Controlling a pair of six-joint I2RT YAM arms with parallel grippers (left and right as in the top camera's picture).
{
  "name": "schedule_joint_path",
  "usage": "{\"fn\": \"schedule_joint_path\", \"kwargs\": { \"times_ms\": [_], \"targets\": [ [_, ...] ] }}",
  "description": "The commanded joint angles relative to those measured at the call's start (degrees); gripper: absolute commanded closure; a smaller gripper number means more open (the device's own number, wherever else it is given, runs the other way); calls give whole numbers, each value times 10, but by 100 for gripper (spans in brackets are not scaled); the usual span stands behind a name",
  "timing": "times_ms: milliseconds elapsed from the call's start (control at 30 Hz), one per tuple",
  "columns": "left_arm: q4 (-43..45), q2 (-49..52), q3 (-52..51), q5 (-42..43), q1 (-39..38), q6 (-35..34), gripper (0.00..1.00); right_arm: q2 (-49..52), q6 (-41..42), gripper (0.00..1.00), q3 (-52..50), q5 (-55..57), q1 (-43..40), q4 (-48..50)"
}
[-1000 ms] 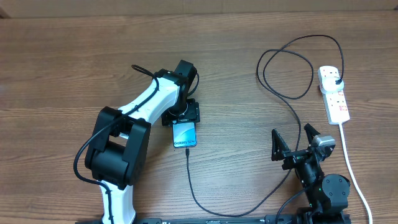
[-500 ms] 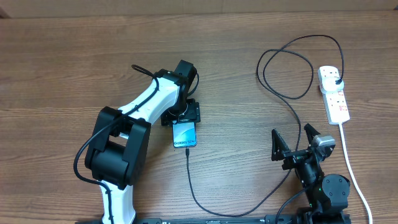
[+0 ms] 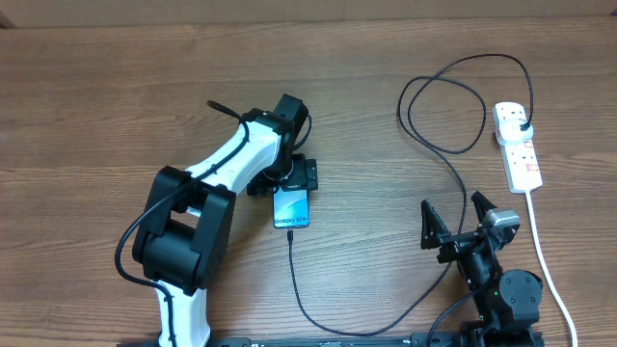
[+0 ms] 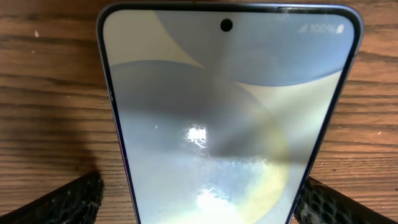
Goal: Plug charger to phone and switch on socket
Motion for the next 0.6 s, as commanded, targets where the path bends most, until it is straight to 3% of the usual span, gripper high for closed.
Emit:
{"fn": "schedule_joint_path", "kwargs": {
  "times_ms": [0, 400, 567],
  "targets": [
    [5, 21, -26, 14, -5, 7, 0, -6, 3, 0, -1, 1, 1, 2],
    [17, 21, -26, 14, -5, 8, 0, -6, 3, 0, -1, 1, 1, 2],
    [17, 21, -26, 14, -5, 28, 16, -6, 3, 0, -1, 1, 1, 2]
  ]
}}
